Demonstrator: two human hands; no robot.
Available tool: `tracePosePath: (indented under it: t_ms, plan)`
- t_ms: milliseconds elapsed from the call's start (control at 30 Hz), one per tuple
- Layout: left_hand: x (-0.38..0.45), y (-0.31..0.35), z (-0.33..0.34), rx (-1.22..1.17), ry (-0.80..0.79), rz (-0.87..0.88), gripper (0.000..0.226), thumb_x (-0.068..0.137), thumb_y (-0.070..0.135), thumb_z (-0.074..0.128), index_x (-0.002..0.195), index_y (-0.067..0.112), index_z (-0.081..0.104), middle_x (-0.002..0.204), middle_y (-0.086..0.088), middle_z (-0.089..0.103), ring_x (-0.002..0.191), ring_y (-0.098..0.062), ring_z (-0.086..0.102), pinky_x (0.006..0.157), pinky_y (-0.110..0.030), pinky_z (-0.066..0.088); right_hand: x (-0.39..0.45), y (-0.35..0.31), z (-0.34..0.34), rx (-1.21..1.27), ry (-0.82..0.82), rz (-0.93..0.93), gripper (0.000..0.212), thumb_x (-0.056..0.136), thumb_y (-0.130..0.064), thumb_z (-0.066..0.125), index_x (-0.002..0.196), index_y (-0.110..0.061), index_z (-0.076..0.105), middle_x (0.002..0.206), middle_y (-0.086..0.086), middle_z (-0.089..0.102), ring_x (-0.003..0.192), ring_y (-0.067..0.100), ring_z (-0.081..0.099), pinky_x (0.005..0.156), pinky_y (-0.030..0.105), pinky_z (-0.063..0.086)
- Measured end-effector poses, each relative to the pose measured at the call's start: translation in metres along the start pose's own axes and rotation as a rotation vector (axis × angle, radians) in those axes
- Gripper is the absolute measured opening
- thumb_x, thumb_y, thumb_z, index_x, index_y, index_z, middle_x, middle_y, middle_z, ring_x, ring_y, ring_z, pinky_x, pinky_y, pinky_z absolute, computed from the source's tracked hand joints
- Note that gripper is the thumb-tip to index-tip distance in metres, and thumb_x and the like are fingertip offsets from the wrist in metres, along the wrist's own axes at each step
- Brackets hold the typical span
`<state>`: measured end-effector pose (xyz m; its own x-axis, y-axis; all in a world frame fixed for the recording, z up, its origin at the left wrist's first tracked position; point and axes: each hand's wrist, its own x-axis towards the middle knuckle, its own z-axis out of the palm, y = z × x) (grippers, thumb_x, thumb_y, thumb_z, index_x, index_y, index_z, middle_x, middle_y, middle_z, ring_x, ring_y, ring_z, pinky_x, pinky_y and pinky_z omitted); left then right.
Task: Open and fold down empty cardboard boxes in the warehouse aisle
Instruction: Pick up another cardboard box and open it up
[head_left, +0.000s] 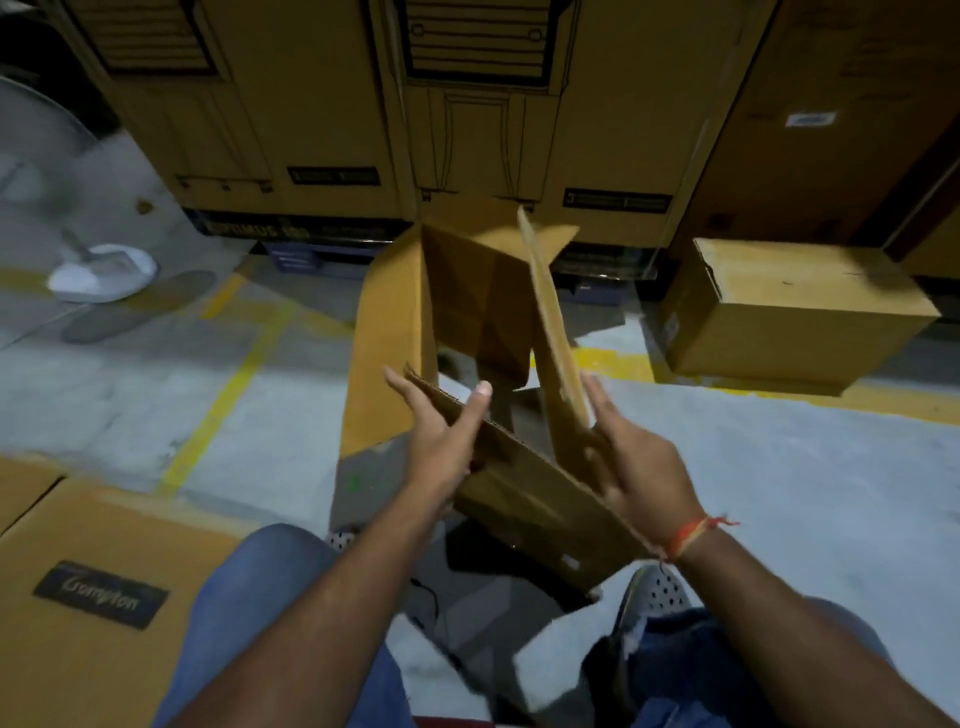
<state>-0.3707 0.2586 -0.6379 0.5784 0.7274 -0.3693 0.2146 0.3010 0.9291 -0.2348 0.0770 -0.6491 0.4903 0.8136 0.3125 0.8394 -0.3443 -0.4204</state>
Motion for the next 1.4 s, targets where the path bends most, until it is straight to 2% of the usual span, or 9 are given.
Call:
tracePosePath:
  t_ms: [233, 400, 500, 567, 667, 833, 1000, 1167, 1400]
  plan:
    - [0.001, 0.026, 0.006, 0.478, -0.006, 0.269, 0.089, 0.106, 0.041, 0.047, 0.141, 0.060, -0.033, 0.161, -0.005, 0.038, 0.126, -0.037, 0.058, 0.105, -0.044, 0.049, -0.017, -0.042, 0.020, 0.110, -0.111, -0.338, 0.099, 0.083, -0.008, 0.067, 0.162, -0.026, 0.010, 0.098, -0.001, 0.065, 0.083, 0.022, 0.058, 0.068, 0.032, 0.048]
    - [0.019, 0.023, 0.019, 0.904, -0.180, 0.169, 0.064, 0.097, 0.048, 0.063, 0.155, 0.043, 0.036, 0.144, -0.006, 0.059, 0.129, -0.028, 0.057, 0.099, -0.032, 0.048, -0.017, -0.057, 0.036, 0.247, -0.230, -0.322, 0.100, 0.084, -0.007, 0.055, 0.161, -0.025, -0.005, 0.093, 0.001, 0.061, 0.080, 0.023, 0.051, 0.077, 0.045, 0.047]
    - [0.039, 0.024, 0.020, 0.968, -0.108, 0.024, 0.025, 0.098, 0.019, 0.060, 0.120, 0.025, 0.069, 0.117, -0.004, 0.066, 0.099, -0.022, 0.064, 0.077, -0.027, 0.047, -0.014, -0.059, 0.043, 0.377, -0.269, -0.267, 0.093, 0.095, -0.021, 0.056, 0.160, -0.030, -0.010, 0.093, 0.004, 0.061, 0.081, 0.024, 0.055, 0.076, 0.046, 0.046]
    - [0.043, 0.017, 0.017, 0.959, -0.099, 0.055, 0.022, 0.094, 0.005, 0.057, 0.098, 0.024, 0.068, 0.109, -0.003, 0.060, 0.102, -0.017, 0.060, 0.084, -0.032, 0.055, -0.009, -0.058, 0.047, 0.615, -0.361, -0.116, 0.086, 0.100, -0.044, 0.053, 0.159, -0.038, -0.010, 0.105, 0.004, 0.064, 0.093, 0.024, 0.062, 0.082, 0.047, 0.049]
    - [0.036, 0.003, 0.025, 0.802, -0.201, 0.127, 0.036, 0.091, -0.004, 0.055, 0.114, 0.015, 0.074, 0.110, 0.002, 0.065, 0.108, -0.017, 0.060, 0.085, -0.035, 0.057, 0.001, -0.040, 0.059, 0.583, -0.317, 0.171, 0.077, 0.100, -0.058, 0.042, 0.160, -0.038, -0.002, 0.157, -0.004, 0.035, 0.143, 0.014, 0.033, 0.115, 0.041, 0.035]
    - [0.044, 0.000, 0.053, 0.604, -0.392, 0.208, 0.051, 0.096, -0.002, 0.058, 0.145, 0.012, 0.055, 0.148, 0.000, 0.055, 0.140, -0.015, 0.046, 0.111, -0.025, 0.038, -0.002, -0.003, 0.073, 0.368, -0.378, 0.556, 0.085, 0.093, -0.075, 0.034, 0.159, -0.040, -0.007, 0.169, 0.003, -0.005, 0.155, 0.023, -0.007, 0.125, 0.046, 0.011]
    - [0.046, 0.009, 0.017, 0.268, -0.343, 0.277, 0.051, 0.094, -0.010, 0.059, 0.138, 0.017, 0.059, 0.126, 0.012, 0.066, 0.108, 0.012, 0.063, 0.084, -0.011, 0.051, 0.011, 0.000, 0.072, 0.311, -0.256, 0.432, 0.085, 0.087, -0.084, 0.032, 0.154, -0.052, -0.010, 0.168, -0.001, -0.012, 0.155, 0.022, -0.006, 0.125, 0.047, 0.014]
    - [0.052, -0.023, -0.047, 0.055, -0.213, 0.204, 0.052, 0.092, -0.007, 0.063, 0.137, 0.019, 0.059, 0.118, 0.013, 0.073, 0.108, -0.007, 0.070, 0.082, -0.024, 0.058, 0.036, -0.002, 0.097, 0.205, -0.432, 0.280, 0.084, 0.094, -0.069, 0.043, 0.158, -0.045, -0.006, 0.168, -0.003, -0.017, 0.154, 0.030, -0.010, 0.123, 0.049, 0.011]
    - [0.114, -0.142, -0.101, 1.012, -0.099, -0.147, 0.067, 0.099, 0.005, 0.051, 0.160, 0.024, 0.030, 0.154, -0.011, 0.046, 0.136, -0.034, 0.049, 0.094, -0.032, 0.047, 0.031, 0.030, 0.148, 0.054, -0.817, 0.345, 0.083, 0.098, -0.051, 0.053, 0.162, -0.029, 0.005, 0.168, 0.012, -0.005, 0.153, 0.039, -0.001, 0.122, 0.052, 0.017]
